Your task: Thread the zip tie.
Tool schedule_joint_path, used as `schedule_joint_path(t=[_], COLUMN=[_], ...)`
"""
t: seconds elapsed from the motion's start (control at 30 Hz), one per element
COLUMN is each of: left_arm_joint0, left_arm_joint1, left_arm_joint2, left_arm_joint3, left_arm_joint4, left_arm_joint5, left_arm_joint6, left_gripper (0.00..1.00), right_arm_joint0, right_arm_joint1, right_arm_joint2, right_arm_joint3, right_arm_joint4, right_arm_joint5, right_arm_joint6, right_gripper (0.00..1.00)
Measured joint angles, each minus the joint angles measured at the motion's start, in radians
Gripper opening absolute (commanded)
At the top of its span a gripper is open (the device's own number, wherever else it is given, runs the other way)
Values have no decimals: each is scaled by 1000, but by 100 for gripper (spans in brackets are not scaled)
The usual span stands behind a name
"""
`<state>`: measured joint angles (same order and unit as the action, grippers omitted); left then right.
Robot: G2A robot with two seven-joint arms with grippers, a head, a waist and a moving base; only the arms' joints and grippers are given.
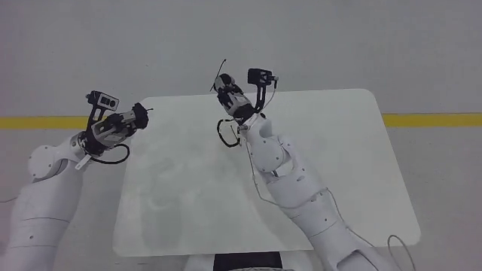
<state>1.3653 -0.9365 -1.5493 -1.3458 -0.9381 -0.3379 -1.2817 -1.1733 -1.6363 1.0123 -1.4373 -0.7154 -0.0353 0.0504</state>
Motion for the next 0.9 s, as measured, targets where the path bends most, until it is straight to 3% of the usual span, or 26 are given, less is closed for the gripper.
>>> schedule_joint_path(t=[0.17, 0.37, 0.57, 0.7, 0.9], left_arm_joint0=[6, 19, 17, 10, 5], left_arm_joint1=[-28, -75, -128, -161, -167], left_arm_joint2=[16, 5, -5, 0, -1], left_arm_joint3=[-51, -83, -85, -61, -53], left_arm_joint4=[68, 165, 229, 223, 237], left_arm_joint5=[-2, -2, -2, -2, -2], left_arm_joint6=[128, 220, 257, 255, 255], left_gripper=[0, 0, 0, 0, 0], right_arm_joint0=[16, 29, 27, 27, 28], right_arm_joint1=[-14, -32, -48, -53, -53], right_arm_joint2=[-59, -116, -160, -172, -172], right_arm_joint3=[24, 65, 90, 106, 106], right_arm_joint4=[-50, -95, -106, -95, -95], right_arm_joint5=[0, 6, 10, -28, -29], right_arm_joint6=[-118, -267, -334, -345, -344], right_gripper=[0, 0, 0, 0, 0])
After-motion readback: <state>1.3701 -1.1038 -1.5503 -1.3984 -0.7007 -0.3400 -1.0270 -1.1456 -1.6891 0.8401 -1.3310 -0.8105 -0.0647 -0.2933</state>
